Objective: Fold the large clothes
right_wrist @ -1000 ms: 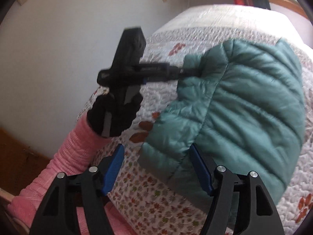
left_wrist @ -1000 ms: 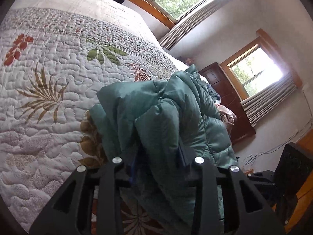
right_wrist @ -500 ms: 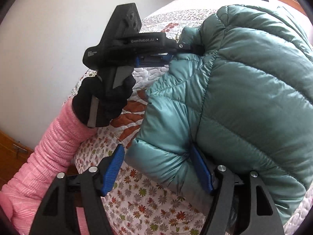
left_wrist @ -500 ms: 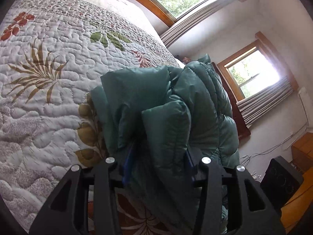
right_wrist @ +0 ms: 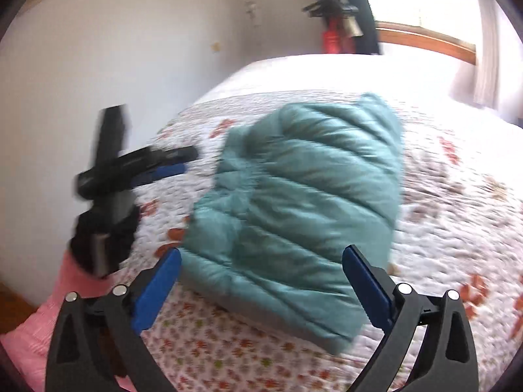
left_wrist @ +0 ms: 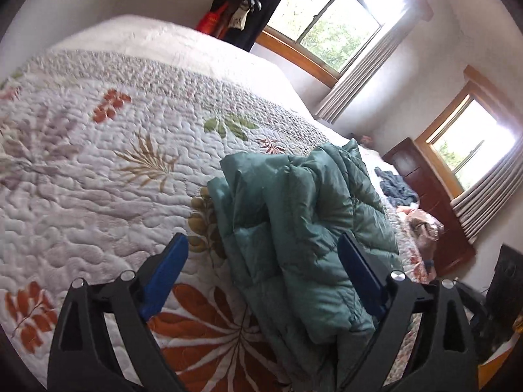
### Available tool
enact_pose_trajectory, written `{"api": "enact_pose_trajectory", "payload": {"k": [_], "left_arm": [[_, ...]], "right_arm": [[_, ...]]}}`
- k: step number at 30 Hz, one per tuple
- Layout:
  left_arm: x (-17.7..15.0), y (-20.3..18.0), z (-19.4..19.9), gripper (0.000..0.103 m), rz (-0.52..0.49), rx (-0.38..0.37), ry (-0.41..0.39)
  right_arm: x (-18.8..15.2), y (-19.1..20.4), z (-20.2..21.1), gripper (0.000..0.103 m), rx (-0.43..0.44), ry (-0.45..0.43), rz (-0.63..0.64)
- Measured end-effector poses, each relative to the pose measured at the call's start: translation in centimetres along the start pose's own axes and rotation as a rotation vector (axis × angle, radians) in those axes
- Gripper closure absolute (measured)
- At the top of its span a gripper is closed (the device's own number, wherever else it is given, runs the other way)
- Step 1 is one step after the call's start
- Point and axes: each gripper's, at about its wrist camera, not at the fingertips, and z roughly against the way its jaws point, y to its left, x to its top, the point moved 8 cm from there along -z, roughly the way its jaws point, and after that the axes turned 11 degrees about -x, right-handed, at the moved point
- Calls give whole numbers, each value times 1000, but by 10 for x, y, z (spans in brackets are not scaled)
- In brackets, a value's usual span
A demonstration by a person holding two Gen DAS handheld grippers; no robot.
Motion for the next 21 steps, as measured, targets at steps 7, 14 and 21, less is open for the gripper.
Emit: {"api": "enact_pose_trajectory", "payload": {"k": [7,14,21], "left_arm": [[-24,-25,10,3,-69,135,30],[-45,-42,21,3,-111,240,7],[-62,-58,30,3,-161,331,-14]], "right_arm": [[-9,-25,4,4,-130,-38,-29],[-16,-37,2,4,-214,-44,-77],[-22,-50,-6,4,-256,-30,-132]]}}
